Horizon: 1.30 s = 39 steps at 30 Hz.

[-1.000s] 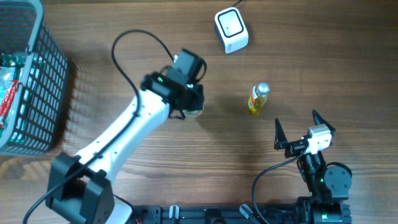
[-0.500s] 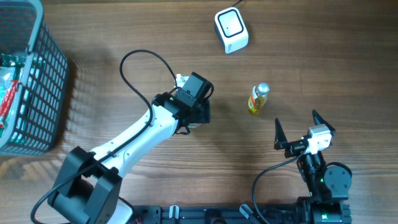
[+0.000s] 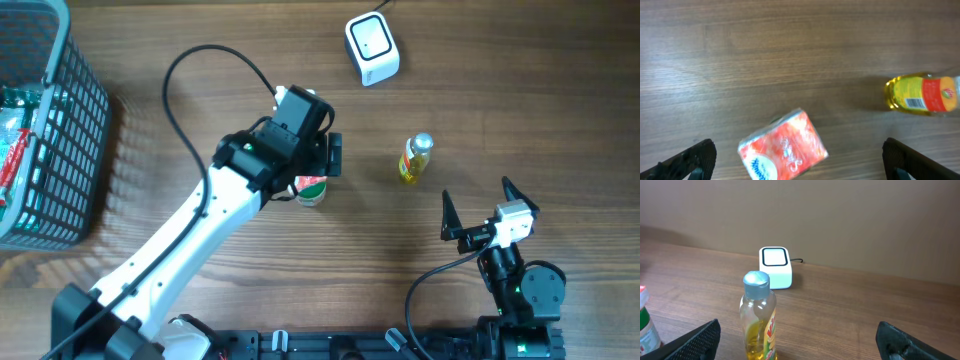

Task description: Scan the item barcode

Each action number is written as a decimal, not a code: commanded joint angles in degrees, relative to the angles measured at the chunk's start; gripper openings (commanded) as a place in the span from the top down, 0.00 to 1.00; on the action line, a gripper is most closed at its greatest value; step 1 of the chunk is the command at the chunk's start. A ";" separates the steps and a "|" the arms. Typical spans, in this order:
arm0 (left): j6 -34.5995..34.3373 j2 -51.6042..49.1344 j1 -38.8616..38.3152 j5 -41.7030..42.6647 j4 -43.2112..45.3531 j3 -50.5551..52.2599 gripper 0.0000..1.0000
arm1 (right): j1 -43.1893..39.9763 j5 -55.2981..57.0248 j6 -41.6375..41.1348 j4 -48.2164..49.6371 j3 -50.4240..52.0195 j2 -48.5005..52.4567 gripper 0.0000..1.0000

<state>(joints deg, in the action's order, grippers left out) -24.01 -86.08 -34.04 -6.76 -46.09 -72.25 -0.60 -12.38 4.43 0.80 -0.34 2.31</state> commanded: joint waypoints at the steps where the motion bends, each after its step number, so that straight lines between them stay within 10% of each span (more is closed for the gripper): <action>1: 1.29 -0.55 0.20 0.31 -3.48 -0.13 0.01 | -0.39 0.46 0.07 0.13 0.04 -0.26 0.00; 18: 0.87 -2.12 0.09 1.81 -7.56 0.09 0.00 | -0.39 0.46 0.07 0.11 0.04 -0.26 0.00; 25: -9.49 -2.23 0.09 2.23 -7.08 0.31 0.52 | -0.39 0.46 0.07 0.13 0.04 -0.26 0.00; 39: -27.93 -2.21 0.20 4.13 -6.16 0.31 0.47 | -0.39 0.46 0.07 0.11 0.04 -0.26 0.00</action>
<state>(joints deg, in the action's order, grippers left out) -45.36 -87.66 -34.04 -2.98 -53.63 -72.27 -0.60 -12.38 4.43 0.80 -0.34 2.31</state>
